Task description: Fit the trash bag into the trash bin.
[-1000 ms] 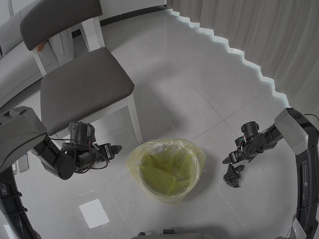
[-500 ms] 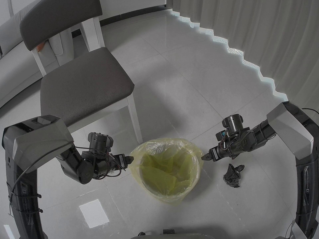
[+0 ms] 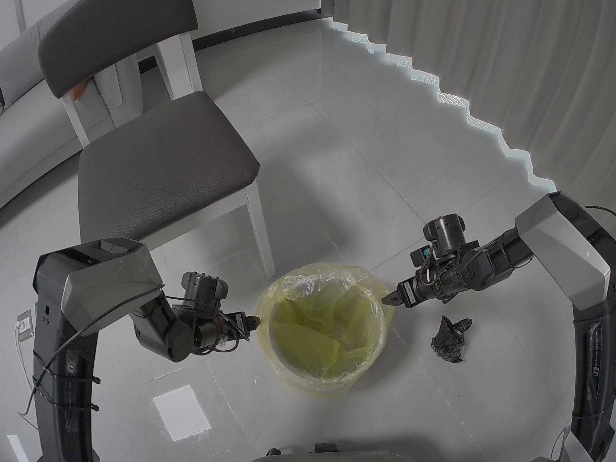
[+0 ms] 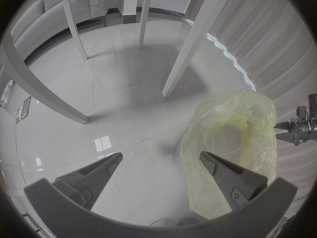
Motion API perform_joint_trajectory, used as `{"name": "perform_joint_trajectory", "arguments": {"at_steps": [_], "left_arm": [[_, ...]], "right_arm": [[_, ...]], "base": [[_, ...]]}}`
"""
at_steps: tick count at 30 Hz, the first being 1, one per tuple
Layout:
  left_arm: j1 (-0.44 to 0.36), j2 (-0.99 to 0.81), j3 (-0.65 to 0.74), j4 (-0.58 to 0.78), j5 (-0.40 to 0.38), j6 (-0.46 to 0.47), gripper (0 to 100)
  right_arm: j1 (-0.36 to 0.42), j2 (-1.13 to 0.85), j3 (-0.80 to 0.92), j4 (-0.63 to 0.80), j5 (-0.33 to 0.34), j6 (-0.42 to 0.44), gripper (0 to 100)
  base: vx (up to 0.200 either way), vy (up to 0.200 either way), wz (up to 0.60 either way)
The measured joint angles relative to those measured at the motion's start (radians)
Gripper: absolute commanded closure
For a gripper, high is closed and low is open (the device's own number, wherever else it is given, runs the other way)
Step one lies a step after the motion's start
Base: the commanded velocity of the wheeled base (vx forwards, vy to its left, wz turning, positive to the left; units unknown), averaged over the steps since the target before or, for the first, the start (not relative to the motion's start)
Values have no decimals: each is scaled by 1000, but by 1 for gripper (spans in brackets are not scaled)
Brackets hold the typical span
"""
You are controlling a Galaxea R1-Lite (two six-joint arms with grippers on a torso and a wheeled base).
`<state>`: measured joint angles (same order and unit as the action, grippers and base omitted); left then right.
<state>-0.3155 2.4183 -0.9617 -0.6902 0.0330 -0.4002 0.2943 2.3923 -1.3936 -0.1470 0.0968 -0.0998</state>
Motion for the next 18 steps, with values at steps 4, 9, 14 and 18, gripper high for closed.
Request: {"name": "perform_joint_trajectory", "arguments": {"at_steps": [4, 9, 14, 18], "left_arm": [[0, 23, -28, 5, 0, 0, 0], [-2, 51, -53, 7, 0, 0, 0], [-7, 79, -77, 11, 7, 15, 0], [-7, 93, -98, 20, 8, 21, 0]], "right_arm": [[-1, 11, -7, 0, 0, 1, 0], [-7, 16, -9, 0, 0, 2, 0], [-23, 15, -7, 0, -1, 4, 0], [-33, 13, -6, 1, 0, 7, 0]], "base": [[0, 0, 0], [0, 0, 0], [0, 0, 0], [0, 0, 0]]}}
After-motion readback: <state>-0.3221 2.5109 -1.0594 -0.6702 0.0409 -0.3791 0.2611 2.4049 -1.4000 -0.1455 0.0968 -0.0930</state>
